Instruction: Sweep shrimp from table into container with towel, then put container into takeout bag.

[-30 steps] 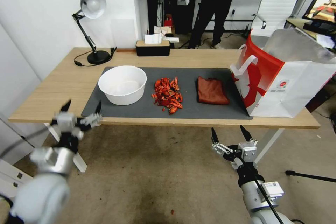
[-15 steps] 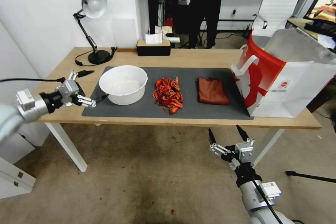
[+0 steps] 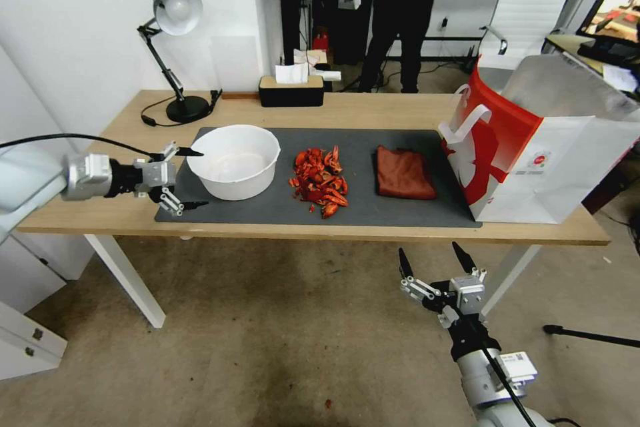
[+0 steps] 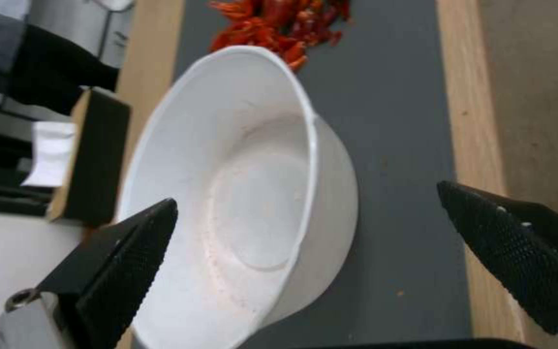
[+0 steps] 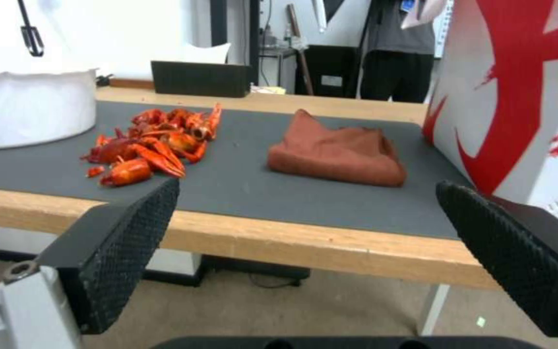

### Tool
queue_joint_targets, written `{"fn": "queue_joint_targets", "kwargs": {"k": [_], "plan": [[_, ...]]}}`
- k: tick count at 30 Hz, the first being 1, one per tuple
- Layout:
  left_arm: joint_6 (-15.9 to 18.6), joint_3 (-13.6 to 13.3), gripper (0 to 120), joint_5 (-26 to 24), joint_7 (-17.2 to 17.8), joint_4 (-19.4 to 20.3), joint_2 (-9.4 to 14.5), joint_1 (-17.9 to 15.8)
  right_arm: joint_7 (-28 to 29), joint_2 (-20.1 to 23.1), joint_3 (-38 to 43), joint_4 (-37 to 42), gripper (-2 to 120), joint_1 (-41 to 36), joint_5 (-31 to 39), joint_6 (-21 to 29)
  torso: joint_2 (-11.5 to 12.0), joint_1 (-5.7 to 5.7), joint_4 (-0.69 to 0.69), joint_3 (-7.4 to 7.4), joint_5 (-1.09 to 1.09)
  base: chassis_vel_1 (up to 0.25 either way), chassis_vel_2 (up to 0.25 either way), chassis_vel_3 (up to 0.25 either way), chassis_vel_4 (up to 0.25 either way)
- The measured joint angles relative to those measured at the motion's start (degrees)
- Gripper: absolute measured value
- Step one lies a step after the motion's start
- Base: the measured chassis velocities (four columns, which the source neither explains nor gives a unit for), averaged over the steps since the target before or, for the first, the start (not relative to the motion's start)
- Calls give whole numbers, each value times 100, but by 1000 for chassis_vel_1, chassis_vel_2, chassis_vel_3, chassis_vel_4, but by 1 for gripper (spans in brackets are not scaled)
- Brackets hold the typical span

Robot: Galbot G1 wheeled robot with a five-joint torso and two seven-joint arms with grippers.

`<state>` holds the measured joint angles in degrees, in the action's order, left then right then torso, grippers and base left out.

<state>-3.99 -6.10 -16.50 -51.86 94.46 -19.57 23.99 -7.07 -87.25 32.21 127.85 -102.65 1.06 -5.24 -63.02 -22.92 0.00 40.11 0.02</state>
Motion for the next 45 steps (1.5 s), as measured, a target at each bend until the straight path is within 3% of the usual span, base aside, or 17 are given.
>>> {"fn": "queue_joint_targets", "kwargs": {"k": [1,3,6,7,9,10,12,16,22,26,29,30,33,38,40,43,45], "plan": [[-12,-335,100,112,-155,-124,-100,-374,12,2,29,-3,100,-13,7,-13,0,0,-1,0,-4,0,0,0,0],[-26,-581,100,397,-563,-273,-266,-755,29,-2,51,-11,100,-25,11,-19,0,0,-1,0,-1,0,0,0,0],[-52,-810,100,673,-834,-372,-385,-1052,49,-9,60,-20,100,-40,12,-30,0,0,0,1,-4,0,0,0,0],[-52,-810,100,673,-834,-372,-385,-1052,49,-9,60,-20,100,-40,12,-30,0,0,0,1,-4,0,0,0,0],[-90,-1217,100,747,-957,-527,-519,-1477,67,-24,62,-42,100,-62,12,-57,0,0,0,0,0,0,0,0,0],[-90,-1217,100,747,-957,-527,-519,-1477,67,-24,62,-42,100,-62,12,-57,0,0,0,0,0,0,0,0,0],[-166,-1615,100,811,-972,-730,-696,-1890,79,-40,70,-68,100,-84,13,-88,0,0,0,0,-1,0,0,0,0],[-226,-1889,100,871,-972,-881,-846,-2154,88,-46,81,-84,100,-92,14,-108,0,0,0,0,-2,0,0,0,0],[-370,-2526,100,1185,-1147,-1333,-1272,-2741,105,-67,150,-107,100,-101,27,-140,0,0,-2,0,-1,0,0,0,0],[-436,-2665,100,1354,-1203,-1456,-1366,-2833,109,-70,190,-136,100,-108,33,-164,0,0,0,1,-2,0,0,0,0],[-498,-2861,86,1456,-1324,-1675,-1505,-2990,116,-78,255,-174,100,-112,51,-208,-1,0,0,0,-2,0,0,0,0],[-498,-2861,86,1456,-1324,-1675,-1505,-2990,116,-78,255,-174,100,-112,51,-208,-1,0,0,0,-2,0,0,0,0],[-553,-2910,69,1572,-1592,-1830,-1597,-3026,118,-87,266,-174,100,-112,52,-212,-1,0,0,0,-2,0,0,0,0],[-553,-2914,57,1634,-1651,-1944,-1631,-3026,118,-91,280,-174,100,-122,52,-223,-1,0,0,0,-1,0,0,0,0],[-598,-2941,45,1715,-1666,-1996,-1628,-3034,117,-92,296,-174,100,-140,53,-247,-1,0,0,0,-2,0,0,0,0],[-636,-2952,38,1769,-1668,-2006,-1621,-3046,110,-100,300,-175,100,-151,53,-260,-1,0,0,0,-2,0,0,0,0],[-664,-2954,27,1793,-1679,-2008,-1616,-3046,98,-120,295,-174,100,-157,51,-272,-1,0,0,0,-2,0,0,0,0]]}}
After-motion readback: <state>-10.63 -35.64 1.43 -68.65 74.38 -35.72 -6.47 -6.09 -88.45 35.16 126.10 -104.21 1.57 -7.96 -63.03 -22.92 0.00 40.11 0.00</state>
